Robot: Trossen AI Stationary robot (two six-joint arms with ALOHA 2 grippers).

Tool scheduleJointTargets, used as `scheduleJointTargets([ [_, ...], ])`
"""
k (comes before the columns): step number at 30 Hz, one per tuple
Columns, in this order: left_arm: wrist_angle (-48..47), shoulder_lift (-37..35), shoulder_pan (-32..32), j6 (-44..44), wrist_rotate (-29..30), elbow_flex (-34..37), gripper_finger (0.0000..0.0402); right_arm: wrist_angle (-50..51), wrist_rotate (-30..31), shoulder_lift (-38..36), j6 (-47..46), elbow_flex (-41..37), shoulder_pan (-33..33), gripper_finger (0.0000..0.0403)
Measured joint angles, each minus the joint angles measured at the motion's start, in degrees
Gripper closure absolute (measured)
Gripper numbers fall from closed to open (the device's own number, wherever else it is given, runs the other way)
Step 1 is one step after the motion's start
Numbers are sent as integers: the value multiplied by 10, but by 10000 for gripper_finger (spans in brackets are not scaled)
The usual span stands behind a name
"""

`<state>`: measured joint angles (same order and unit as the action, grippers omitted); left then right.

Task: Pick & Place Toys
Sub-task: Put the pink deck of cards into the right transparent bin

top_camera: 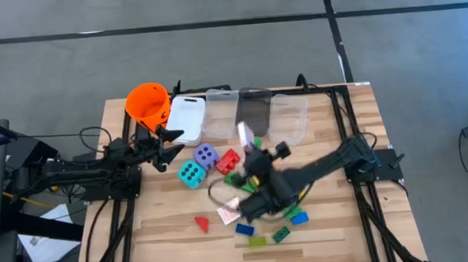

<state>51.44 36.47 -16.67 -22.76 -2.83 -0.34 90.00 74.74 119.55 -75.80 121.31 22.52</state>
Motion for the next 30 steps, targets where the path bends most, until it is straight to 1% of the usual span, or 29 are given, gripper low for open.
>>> scheduleJointTargets([
  [5,-27,0,0,0,0,0,92,-1,-25,-65,-39,-91,-58,341],
  [13,-31,0,0,-2,0,0,92,0,-71,-176,-92,-289,-162,341],
  [15,-42,0,0,-13,-7,0,92,-3,-95,-203,-103,-338,-192,341],
  [18,-70,0,0,-21,-18,0,92,-48,-136,-241,-89,-410,-230,341],
  [20,-89,0,0,-22,-19,0,92,-104,-158,-261,-53,-457,-247,341],
  [22,-100,0,0,-22,-17,0,92,-184,-176,-276,-2,-501,-256,341],
  [24,-101,0,0,-21,-16,0,92,-278,-192,-287,72,-540,-264,341],
  [26,-105,0,0,-18,-16,0,92,-369,-224,-289,162,-569,-276,341],
  [28,-112,0,0,-17,-16,0,92,-416,-262,-284,244,-584,-289,341],
  [30,-133,0,0,-17,-16,0,92,-442,-277,-274,314,-591,-300,336],
])
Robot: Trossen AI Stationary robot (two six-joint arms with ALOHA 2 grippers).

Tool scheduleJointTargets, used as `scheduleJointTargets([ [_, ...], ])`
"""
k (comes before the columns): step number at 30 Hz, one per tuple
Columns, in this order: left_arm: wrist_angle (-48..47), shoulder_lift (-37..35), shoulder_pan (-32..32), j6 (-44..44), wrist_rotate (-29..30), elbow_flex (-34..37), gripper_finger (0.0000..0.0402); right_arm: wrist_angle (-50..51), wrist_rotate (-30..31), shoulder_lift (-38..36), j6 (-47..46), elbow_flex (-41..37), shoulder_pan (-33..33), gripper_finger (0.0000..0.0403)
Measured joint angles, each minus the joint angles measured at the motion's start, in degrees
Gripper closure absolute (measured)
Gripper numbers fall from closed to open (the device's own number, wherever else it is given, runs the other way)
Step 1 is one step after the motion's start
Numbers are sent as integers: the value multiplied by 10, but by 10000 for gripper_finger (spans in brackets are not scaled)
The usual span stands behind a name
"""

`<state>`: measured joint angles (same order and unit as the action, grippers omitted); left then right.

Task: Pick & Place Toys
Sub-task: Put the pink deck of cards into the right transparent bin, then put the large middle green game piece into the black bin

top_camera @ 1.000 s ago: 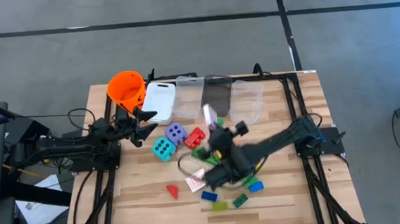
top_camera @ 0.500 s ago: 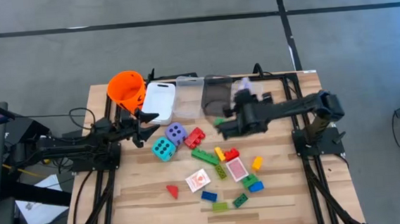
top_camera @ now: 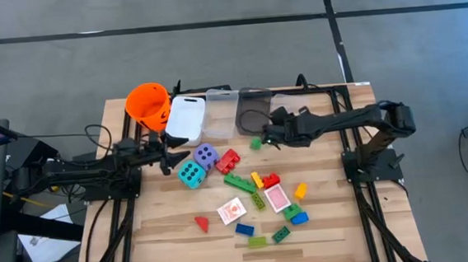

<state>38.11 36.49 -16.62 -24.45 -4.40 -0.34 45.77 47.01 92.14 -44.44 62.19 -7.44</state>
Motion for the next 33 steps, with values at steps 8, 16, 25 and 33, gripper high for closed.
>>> scheduleJointTargets([
  [8,-29,0,-1,52,59,0,92,-38,-7,-8,119,-1,-17,169],
  [16,15,0,-2,66,128,0,92,-103,-6,-124,150,-1,71,47],
  [25,114,0,-2,37,157,0,92,-166,36,-234,137,0,367,35],
  [33,113,0,-2,5,140,0,92,-170,197,-166,98,-30,568,35],
])
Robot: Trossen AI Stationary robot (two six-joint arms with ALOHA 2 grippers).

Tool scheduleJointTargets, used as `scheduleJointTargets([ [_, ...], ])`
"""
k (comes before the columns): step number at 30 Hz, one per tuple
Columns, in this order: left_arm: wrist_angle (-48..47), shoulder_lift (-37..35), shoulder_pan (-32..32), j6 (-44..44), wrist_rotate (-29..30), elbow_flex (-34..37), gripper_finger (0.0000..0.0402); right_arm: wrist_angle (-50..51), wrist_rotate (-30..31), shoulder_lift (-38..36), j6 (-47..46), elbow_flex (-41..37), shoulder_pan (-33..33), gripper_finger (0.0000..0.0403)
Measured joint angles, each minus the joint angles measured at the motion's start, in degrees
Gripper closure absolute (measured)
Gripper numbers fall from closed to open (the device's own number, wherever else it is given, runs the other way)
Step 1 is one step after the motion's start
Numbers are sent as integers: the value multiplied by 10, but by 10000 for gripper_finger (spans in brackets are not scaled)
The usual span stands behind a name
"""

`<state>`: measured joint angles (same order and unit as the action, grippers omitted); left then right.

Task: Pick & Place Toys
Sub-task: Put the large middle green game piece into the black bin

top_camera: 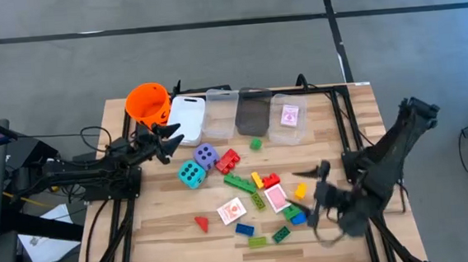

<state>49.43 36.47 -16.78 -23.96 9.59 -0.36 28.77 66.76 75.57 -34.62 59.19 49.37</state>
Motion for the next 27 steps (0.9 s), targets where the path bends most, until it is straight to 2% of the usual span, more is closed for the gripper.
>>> scheduleJointTargets([
  [4,-6,0,0,21,16,0,92,-26,75,80,-64,-34,27,35],
  [8,-5,0,0,22,13,0,92,-15,104,151,-142,-45,19,35],
  [14,8,0,0,28,5,0,92,-6,105,189,-196,-44,-28,35],
  [16,10,0,0,41,-25,0,92,-8,104,199,-205,-44,-44,35],
  [19,10,0,0,49,-103,0,92,-14,104,216,-211,-44,-70,35],
  [22,1,2,4,56,-170,0,92,-25,128,237,-210,-44,-99,35],
  [27,-37,16,29,89,-166,0,92,-46,142,266,-193,-44,-144,35],
])
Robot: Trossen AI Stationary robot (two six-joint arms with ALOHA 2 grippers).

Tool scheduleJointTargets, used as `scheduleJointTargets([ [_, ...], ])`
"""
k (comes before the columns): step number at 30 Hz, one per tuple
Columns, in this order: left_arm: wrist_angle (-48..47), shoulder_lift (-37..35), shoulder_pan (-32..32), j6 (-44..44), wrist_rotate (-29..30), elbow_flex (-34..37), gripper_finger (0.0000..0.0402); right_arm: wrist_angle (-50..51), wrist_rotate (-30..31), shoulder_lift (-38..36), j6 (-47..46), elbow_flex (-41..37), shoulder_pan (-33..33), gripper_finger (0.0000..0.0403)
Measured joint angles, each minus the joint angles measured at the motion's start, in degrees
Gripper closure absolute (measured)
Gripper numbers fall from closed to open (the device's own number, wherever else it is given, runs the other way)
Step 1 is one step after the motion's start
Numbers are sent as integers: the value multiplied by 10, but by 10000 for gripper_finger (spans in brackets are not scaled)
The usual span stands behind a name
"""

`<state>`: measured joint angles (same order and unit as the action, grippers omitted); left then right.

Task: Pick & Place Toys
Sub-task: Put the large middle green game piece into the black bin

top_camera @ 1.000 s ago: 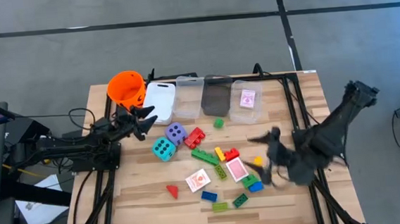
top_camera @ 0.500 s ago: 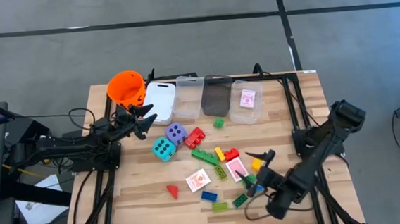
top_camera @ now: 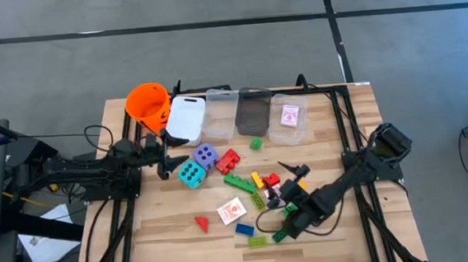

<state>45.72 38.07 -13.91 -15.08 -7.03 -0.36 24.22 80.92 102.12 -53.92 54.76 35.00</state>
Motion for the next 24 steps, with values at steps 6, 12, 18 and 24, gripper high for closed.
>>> scheduleJointTargets([
  [6,-12,32,17,2,45,0,92,-10,-3,4,56,0,-35,35],
  [12,-10,55,26,2,34,0,92,-33,-87,3,116,0,-50,36],
  [18,31,60,26,3,27,0,92,-211,-292,3,293,0,-83,47],
  [24,63,60,26,3,27,0,92,-290,-446,3,303,0,-125,56],
])
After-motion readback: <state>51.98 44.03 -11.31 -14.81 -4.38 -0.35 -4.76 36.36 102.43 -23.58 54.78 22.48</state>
